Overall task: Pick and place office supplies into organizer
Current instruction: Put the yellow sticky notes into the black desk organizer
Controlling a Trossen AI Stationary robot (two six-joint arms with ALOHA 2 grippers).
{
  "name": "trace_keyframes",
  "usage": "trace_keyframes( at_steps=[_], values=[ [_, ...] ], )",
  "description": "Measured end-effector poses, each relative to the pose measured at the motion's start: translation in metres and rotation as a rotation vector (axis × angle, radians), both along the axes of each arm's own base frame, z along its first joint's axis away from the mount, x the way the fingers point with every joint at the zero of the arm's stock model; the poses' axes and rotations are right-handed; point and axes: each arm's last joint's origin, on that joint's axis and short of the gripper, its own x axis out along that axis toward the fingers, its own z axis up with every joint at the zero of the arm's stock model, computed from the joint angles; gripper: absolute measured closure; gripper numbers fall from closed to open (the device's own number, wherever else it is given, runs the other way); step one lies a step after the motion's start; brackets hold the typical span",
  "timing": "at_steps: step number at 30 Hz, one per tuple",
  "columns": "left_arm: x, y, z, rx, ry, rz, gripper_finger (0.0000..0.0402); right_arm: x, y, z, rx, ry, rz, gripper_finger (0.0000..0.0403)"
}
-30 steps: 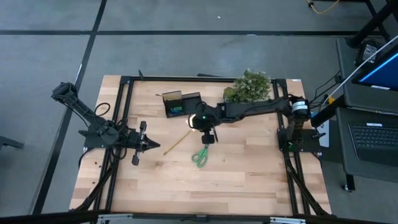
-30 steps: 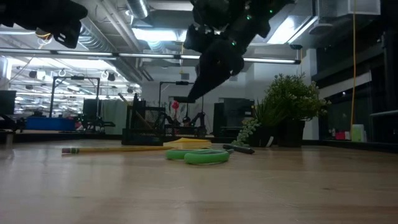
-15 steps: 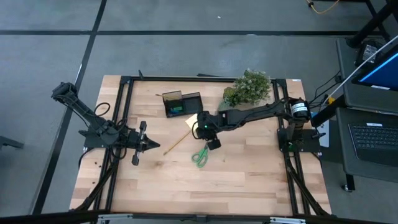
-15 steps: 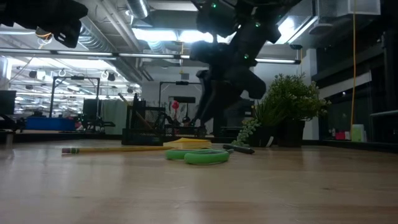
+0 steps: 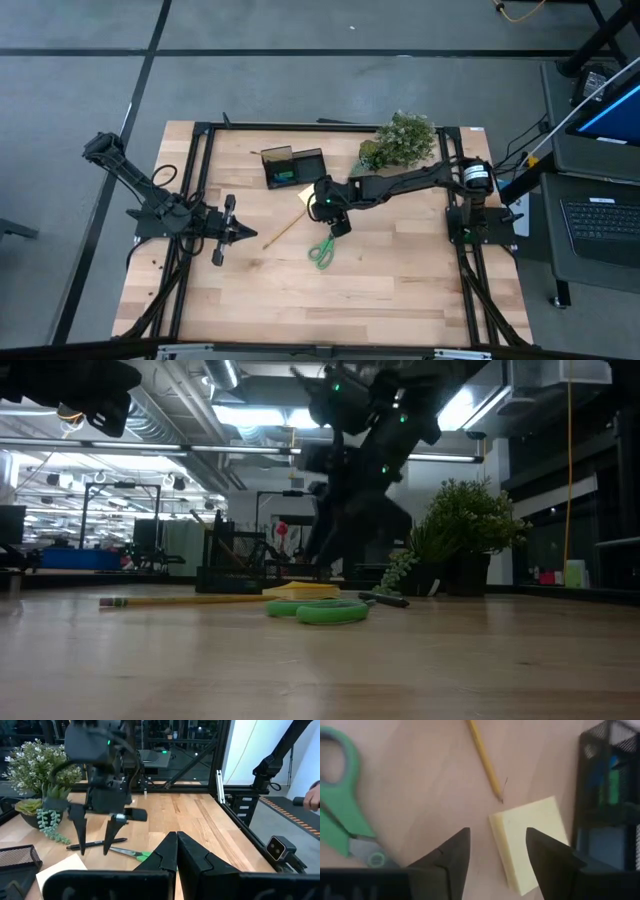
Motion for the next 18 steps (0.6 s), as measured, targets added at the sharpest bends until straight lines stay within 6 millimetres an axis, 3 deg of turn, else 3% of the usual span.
trace_keyframes(
  at_steps=[6,18],
  values=[
    [0.000,0.000,0.000,0.001,0.000,0.000,0.0399,0.002,-0.008,-0.018,-0.011,0.047,-0.017,0.0210],
    [0.000,0.000,0.000,0.001,0.000,0.000,0.0399,0.004,-0.020,-0.022,-0.039,0.040,-0.063,0.0210]
  ],
)
